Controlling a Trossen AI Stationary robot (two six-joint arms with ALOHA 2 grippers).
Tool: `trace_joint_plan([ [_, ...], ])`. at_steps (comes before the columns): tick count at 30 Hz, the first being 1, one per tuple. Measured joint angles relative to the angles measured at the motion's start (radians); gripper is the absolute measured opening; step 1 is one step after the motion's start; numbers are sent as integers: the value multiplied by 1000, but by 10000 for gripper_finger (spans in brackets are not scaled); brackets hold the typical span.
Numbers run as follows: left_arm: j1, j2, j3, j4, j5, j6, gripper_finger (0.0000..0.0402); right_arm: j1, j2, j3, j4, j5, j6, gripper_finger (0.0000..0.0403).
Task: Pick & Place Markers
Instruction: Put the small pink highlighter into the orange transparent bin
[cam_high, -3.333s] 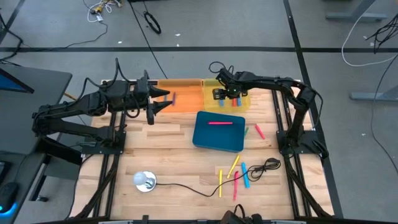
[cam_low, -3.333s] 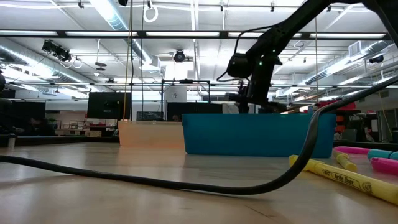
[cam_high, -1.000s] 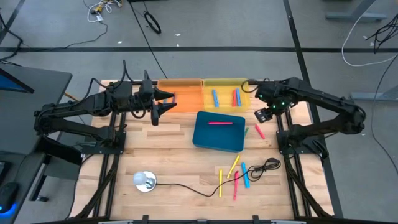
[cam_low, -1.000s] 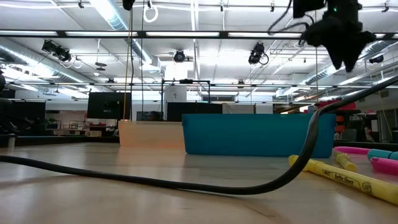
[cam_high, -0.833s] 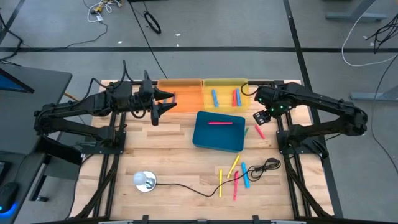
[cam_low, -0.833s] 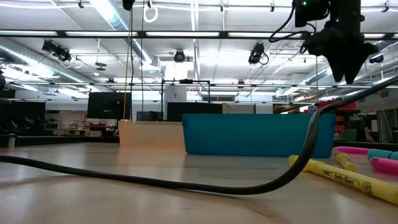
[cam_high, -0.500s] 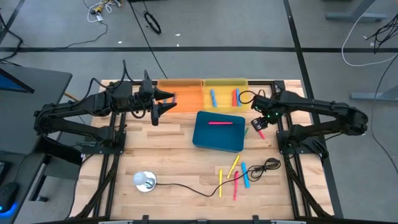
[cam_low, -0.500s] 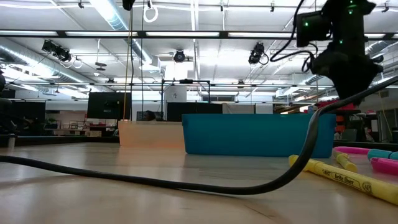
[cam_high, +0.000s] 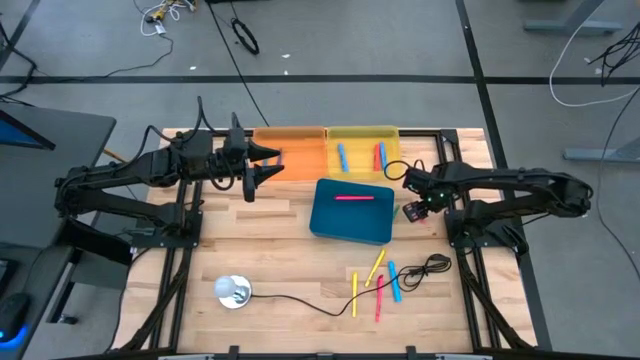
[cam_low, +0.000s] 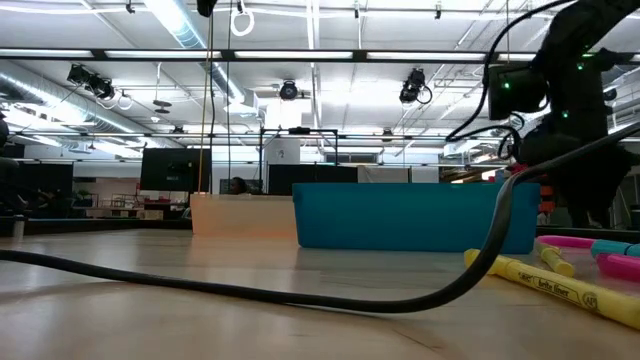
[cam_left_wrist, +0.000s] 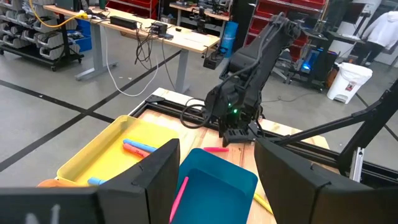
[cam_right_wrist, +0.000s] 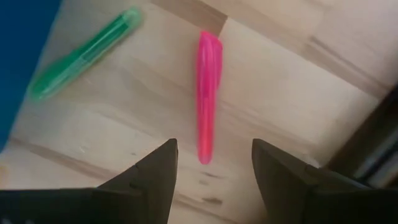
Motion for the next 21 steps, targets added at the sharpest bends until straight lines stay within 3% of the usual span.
trace_joint_plan([
  [13, 0, 0, 0, 0, 0, -7, 213, 55, 156, -70, 157, 21, -51, 205],
  [21, 0, 0, 0, -3, 16, -14, 213, 56, 132, -76, 155, 4, -53, 201],
])
